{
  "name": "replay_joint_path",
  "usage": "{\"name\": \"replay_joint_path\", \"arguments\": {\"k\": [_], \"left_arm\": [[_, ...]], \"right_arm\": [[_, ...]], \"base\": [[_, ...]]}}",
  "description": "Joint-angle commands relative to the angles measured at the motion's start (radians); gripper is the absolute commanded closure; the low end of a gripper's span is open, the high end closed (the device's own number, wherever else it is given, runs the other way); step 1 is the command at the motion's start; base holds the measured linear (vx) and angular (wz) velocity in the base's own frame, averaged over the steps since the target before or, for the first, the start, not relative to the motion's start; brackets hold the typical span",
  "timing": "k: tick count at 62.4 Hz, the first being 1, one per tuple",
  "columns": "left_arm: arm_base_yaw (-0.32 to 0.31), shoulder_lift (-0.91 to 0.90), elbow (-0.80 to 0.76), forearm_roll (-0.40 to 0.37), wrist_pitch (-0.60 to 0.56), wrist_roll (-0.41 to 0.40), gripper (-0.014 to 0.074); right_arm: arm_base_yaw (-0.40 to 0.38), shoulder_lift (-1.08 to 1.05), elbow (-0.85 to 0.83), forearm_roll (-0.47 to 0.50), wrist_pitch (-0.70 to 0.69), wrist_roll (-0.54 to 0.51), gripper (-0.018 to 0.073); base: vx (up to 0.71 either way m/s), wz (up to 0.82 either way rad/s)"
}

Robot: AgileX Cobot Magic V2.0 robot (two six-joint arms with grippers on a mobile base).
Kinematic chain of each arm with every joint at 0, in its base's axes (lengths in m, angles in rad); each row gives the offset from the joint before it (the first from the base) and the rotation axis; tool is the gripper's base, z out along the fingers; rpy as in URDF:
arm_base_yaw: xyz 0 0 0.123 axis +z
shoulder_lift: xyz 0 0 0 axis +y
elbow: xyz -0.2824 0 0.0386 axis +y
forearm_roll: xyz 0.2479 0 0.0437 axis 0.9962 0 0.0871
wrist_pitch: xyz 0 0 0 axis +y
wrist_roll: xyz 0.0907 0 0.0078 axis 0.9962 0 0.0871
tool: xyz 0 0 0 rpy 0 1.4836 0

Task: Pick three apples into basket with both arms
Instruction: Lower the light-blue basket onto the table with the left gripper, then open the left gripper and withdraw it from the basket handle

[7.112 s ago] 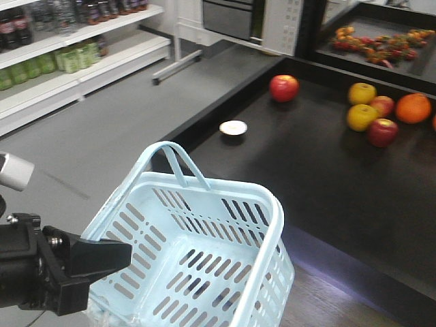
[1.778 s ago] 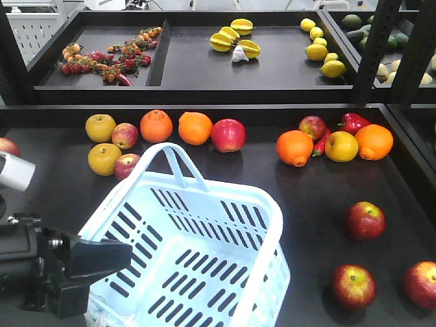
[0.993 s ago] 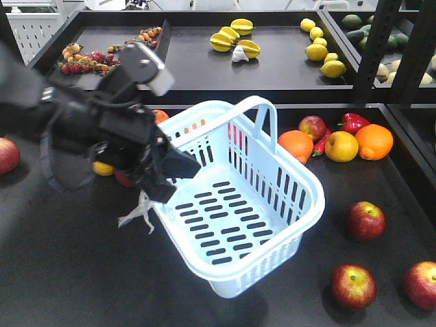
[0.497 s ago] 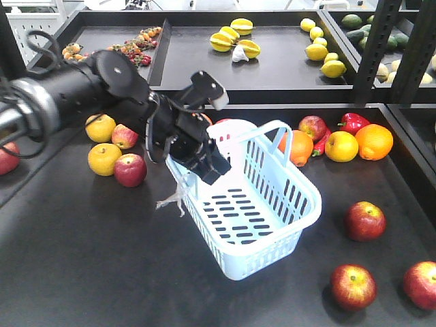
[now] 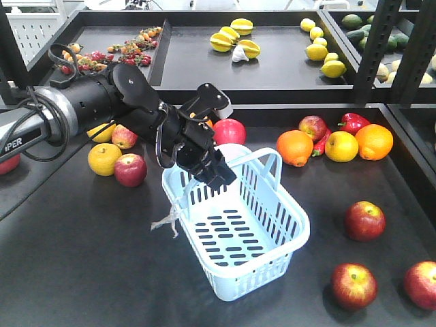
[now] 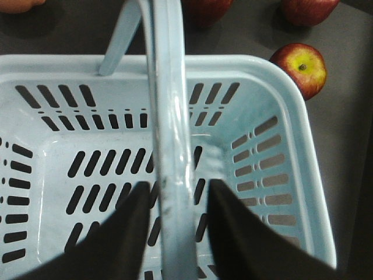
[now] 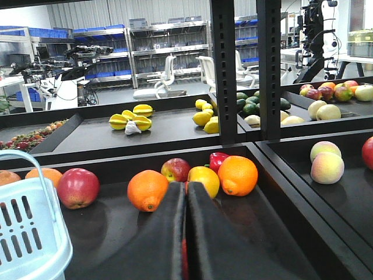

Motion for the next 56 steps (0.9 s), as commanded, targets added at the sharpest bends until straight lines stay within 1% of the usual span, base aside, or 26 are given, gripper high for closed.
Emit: {"name": "replay_joint_path", "arguments": {"k": [1, 6, 11, 19, 24, 28, 34, 39, 42, 44, 46, 49, 56], "left_arm": [[-0.005, -0.063, -0.034, -0.053, -0.024, 0.000, 0.0160], [-0.005, -0.064, -0.034, -0.052, -0.014, -0.034, 0.0082], [-0.005, -0.074, -0.034, -0.035, 0.009, -0.084, 0.0053], [-0.005, -0.109, -0.034, 0.014, 0.059, -0.153, 0.0066], [-0.005, -0.143, -0.034, 0.042, 0.104, -0.192, 0.0101], [-0.005, -0.174, -0.034, 0.055, 0.143, -0.218, 0.0146], [-0.005, -0.222, -0.034, 0.061, 0.216, -0.246, 0.0251], [-0.005, -0.275, -0.034, 0.086, 0.273, -0.285, 0.0367], [-0.005, -0.307, -0.032, 0.109, 0.273, -0.321, 0.0451], [-0.005, -0.327, -0.032, 0.124, 0.273, -0.341, 0.0482], [-0.005, -0.351, -0.032, 0.141, 0.273, -0.362, 0.0542], [-0.005, -0.386, -0.032, 0.157, 0.273, -0.394, 0.0608], [-0.005, -0.472, -0.032, 0.161, 0.273, -0.436, 0.0605]], "right_arm": [[-0.006, -0.010, 0.013, -0.006, -0.071, -0.011, 0.0564], [-0.006, -0.010, 0.013, -0.006, -0.071, -0.011, 0.0564], [-0.006, -0.010, 0.013, -0.006, -0.071, -0.011, 0.0564], [-0.006, -0.010, 0.013, -0.006, -0.071, -0.011, 0.0564], [-0.006, -0.010, 0.013, -0.006, -0.071, -0.011, 0.0564], [-0.006, -0.010, 0.013, -0.006, -0.071, -0.011, 0.0564], [-0.006, -0.010, 0.013, -0.006, -0.071, -0.011, 0.0564], [-0.006, -0.010, 0.013, -0.006, -0.071, -0.011, 0.0564], [-0.006, -0.010, 0.013, -0.006, -0.071, -0.011, 0.0564], [-0.006, -0.010, 0.013, -0.006, -0.071, -0.011, 0.0564], [-0.006, -0.010, 0.013, -0.006, -0.071, -0.011, 0.0564], [-0.006, -0.010, 0.013, -0.006, -0.071, -0.011, 0.0564], [-0.006, -0.010, 0.013, -0.006, -0.071, -0.011, 0.0564]], "base": [[0.00, 0.00], [0.00, 0.00], [0.00, 0.00], [0.00, 0.00], [0.00, 0.00], [0.00, 0.00], [0.00, 0.00], [0.00, 0.00], [0.00, 0.00], [0.00, 0.00], [0.00, 0.00], [0.00, 0.00], [0.00, 0.00]]}}
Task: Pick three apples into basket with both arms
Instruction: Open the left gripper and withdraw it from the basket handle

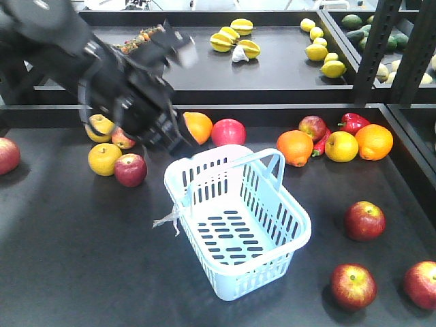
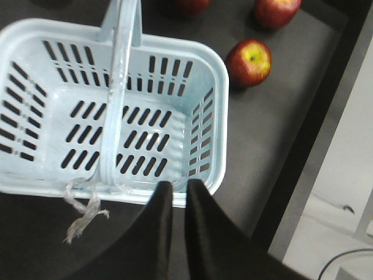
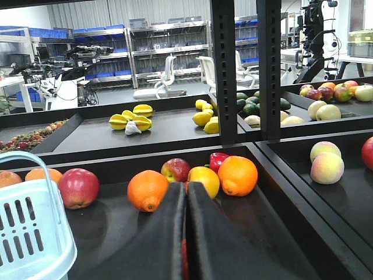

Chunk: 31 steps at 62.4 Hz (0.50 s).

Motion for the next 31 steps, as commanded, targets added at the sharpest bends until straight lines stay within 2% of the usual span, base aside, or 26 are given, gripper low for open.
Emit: {"name": "replay_joint_path", "arguments": {"k": [1, 9, 16, 24, 31], "left_arm": [[-0.005, -0.121, -0.032, -0.030, 0.010, -0.052, 0.0605], [-0.005, -0.228, 0.022, -0.035, -0.008, -0.053, 0.0604], [-0.005, -0.354, 0.157, -0.034, -0.089, -0.053, 0.0604], [-0.005, -0.514, 0.403, -0.040, -0.230, -0.054, 0.0604], [-0.005, -0.683, 0.670, -0.087, -0.400, -0.046, 0.0604]], "right_arm": [[-0.006, -0.010, 0.013, -0.006, -0.071, -0.011, 0.0564], [-0.006, -0.010, 0.013, -0.006, -0.071, -0.011, 0.0564], [-0.006, -0.010, 0.013, -0.006, -0.071, -0.011, 0.0564], [-0.006, -0.010, 0.013, -0.006, -0.071, -0.011, 0.0564], [-0.006, -0.010, 0.013, -0.006, -0.071, -0.011, 0.0564]], "base": [[0.00, 0.00], [0.00, 0.00], [0.00, 0.00], [0.00, 0.00], [0.00, 0.00]]}}
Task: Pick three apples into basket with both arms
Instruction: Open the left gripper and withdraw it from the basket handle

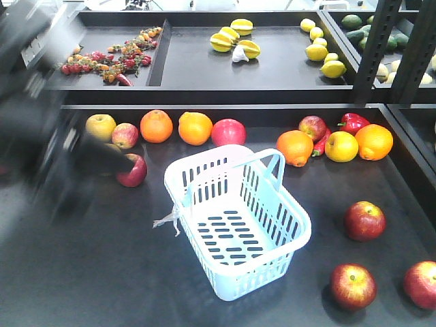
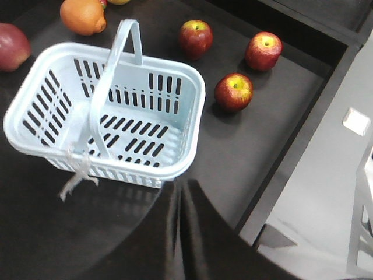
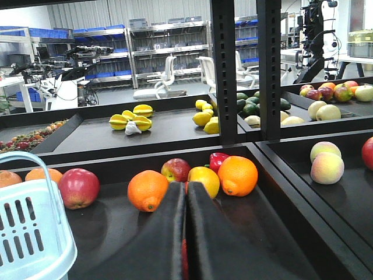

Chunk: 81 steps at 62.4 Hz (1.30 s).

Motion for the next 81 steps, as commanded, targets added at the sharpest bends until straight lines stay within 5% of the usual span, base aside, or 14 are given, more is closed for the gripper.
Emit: {"name": "replay_joint_path", "arguments": {"k": [1, 23, 35, 43, 49, 55, 61, 71, 81], "left_arm": [[-0.005, -0.151, 0.190, -0.075, -0.205, -0.005, 0.0604], [-0.005, -0.509, 0.907, -0.320, -0.745, -0.010, 0.0604], [-0.005, -0.546, 1.000, -0.386, -0.821, -0.008, 0.0604], [-0.005, -0.546, 1.000, -0.386, -0.834, -0.008, 0.0604], [-0.005, -0.546, 1.000, -0.386, -0.833, -0.008, 0.0604], [-0.005, -0.546, 1.000, -0.386, -0.834, -0.008, 0.0604], [-0.005, -0.546, 1.000, -0.386, -0.834, -0.008, 0.0604], [-0.005, -0.546, 1.000, -0.385, -0.834, -0.008, 0.0604], [-0.005, -0.546, 1.000, -0.385, -0.834, -0.008, 0.0604]], "right_arm": [[-0.006, -0.010, 0.013, -0.006, -0.071, -0.011, 0.0564], [-0.006, -0.010, 0.013, 0.036, -0.103, 0.071, 0.0564], [-0.005, -0.010, 0.013, 0.183, -0.177, 0.280, 0.0564], [-0.005, -0.010, -0.061, 0.157, -0.201, 0.354, 0.0564], [-0.004, 0.024, -0.215, 0.073, -0.050, 0.340, 0.0564], [-0.004, 0.143, -0.425, -0.011, 0.216, 0.259, 0.0564], [-0.004, 0.300, -0.612, 0.016, 0.482, 0.063, 0.0561], [-0.004, 0.567, -0.814, 0.292, 0.754, -0.318, 0.0487], [-0.004, 0.766, -0.847, 0.533, 0.814, -0.560, 0.0183]], "base": [[0.00, 0.00], [0.00, 0.00], [0.00, 0.00], [0.00, 0.00], [0.00, 0.00], [0.00, 0.00], [0.00, 0.00], [0.00, 0.00], [0.00, 0.00]]}}
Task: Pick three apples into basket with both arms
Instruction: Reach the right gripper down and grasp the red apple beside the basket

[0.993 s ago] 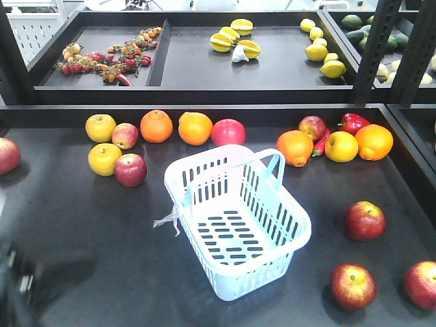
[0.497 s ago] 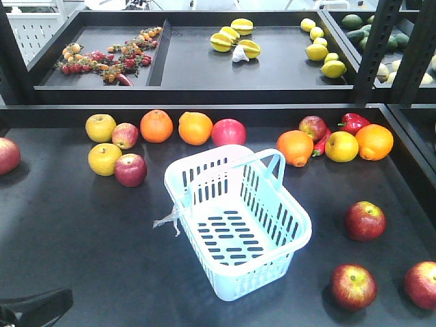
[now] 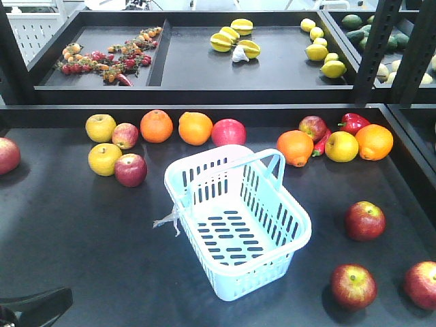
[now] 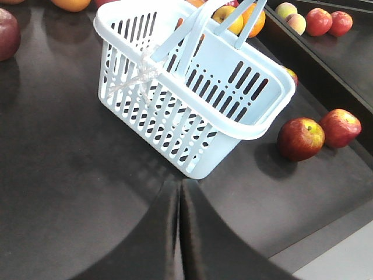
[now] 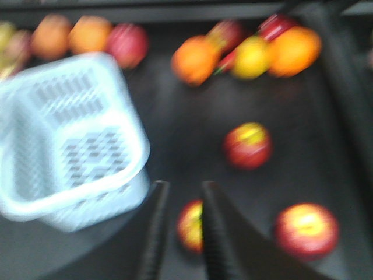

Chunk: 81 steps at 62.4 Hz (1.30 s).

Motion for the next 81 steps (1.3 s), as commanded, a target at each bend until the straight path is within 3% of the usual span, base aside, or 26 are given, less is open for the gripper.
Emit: {"name": "replay_joint_path", "arguments": {"k": [1, 10, 32, 39, 50, 63, 81], "left_arm": [[-0.005, 0.002, -0.025, -0.019, -0.044, -0.008, 0.0604], [-0.005, 0.002, -0.025, -0.019, -0.044, -0.008, 0.0603], [-0.005, 0.002, -0.025, -0.019, -0.044, -0.008, 0.0604], [-0.005, 0.002, -0.025, -0.019, -0.044, -0.008, 0.0604], [-0.005, 0.002, -0.025, -0.019, -0.043, -0.008, 0.0604], [-0.005, 0.002, -0.025, -0.019, -0.040, -0.008, 0.0604], [-0.005, 0.002, -0.025, -0.019, -0.040, -0.008, 0.0604]], "right_arm": [[-0.004, 0.090, -0.035, 0.119, -0.041, -0.128, 0.0151], [-0.005, 0.196, -0.033, 0.121, -0.081, -0.151, -0.0173], [-0.003, 0.470, -0.154, 0.123, 0.080, -0.152, -0.0137], [0.041, 0.595, -0.214, 0.114, 0.109, -0.152, -0.0125], [0.129, 0.787, -0.281, 0.018, 0.108, -0.064, -0.0112], [0.146, 0.925, -0.292, -0.153, 0.070, 0.060, -0.0101], [0.146, 1.062, -0.292, -0.164, 0.030, 0.104, -0.0091]], "base": [[0.00, 0.00], [0.00, 0.00], [0.00, 0.00], [0.00, 0.00], [0.00, 0.00], [0.00, 0.00], [0.00, 0.00]]}}
